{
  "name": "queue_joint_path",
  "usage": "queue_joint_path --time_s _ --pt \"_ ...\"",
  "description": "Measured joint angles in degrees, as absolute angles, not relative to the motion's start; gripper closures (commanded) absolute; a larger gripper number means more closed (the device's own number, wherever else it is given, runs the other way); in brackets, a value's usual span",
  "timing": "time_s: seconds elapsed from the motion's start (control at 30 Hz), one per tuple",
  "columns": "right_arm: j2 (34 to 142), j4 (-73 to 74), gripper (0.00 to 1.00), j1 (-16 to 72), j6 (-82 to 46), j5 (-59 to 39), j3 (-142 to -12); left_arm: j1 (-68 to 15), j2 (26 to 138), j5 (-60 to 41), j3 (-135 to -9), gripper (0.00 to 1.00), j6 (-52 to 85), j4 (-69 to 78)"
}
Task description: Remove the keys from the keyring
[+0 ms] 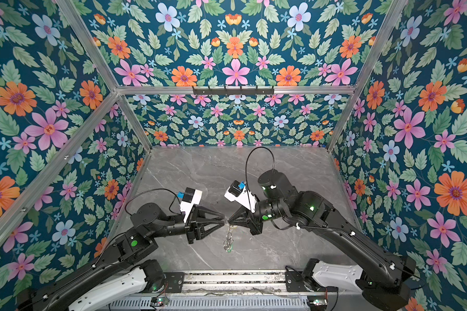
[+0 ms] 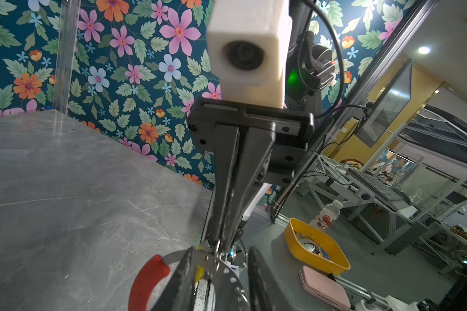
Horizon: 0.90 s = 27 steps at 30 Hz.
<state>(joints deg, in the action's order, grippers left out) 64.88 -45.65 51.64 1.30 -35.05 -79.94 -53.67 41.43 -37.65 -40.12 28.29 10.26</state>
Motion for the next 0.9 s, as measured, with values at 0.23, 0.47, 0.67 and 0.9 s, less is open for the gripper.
queue_joint_path --time_s 0.23,0.47,0.67,0.9 --pt "65.6 -46.4 1.0 51.6 1.7 -35.0 -80.8 -53.7 42.5 -39.4 -40.3 0.73 28.2 9.6" --pt "66.2 -46.5 1.0 51.7 1.9 -35.2 -81.4 -53.7 42.8 -39.9 -40.4 0.84 28.1 9.1" --pt "66.5 -46.5 1.0 51.7 1.8 -35.6 -81.5 -53.6 42.8 -39.9 -40.4 0.94 28.1 9.0" --pt "66.3 -46.0 0.84 51.6 1.0 -35.2 -81.5 -53.6 42.7 -39.7 -40.1 1.0 27.9 9.8"
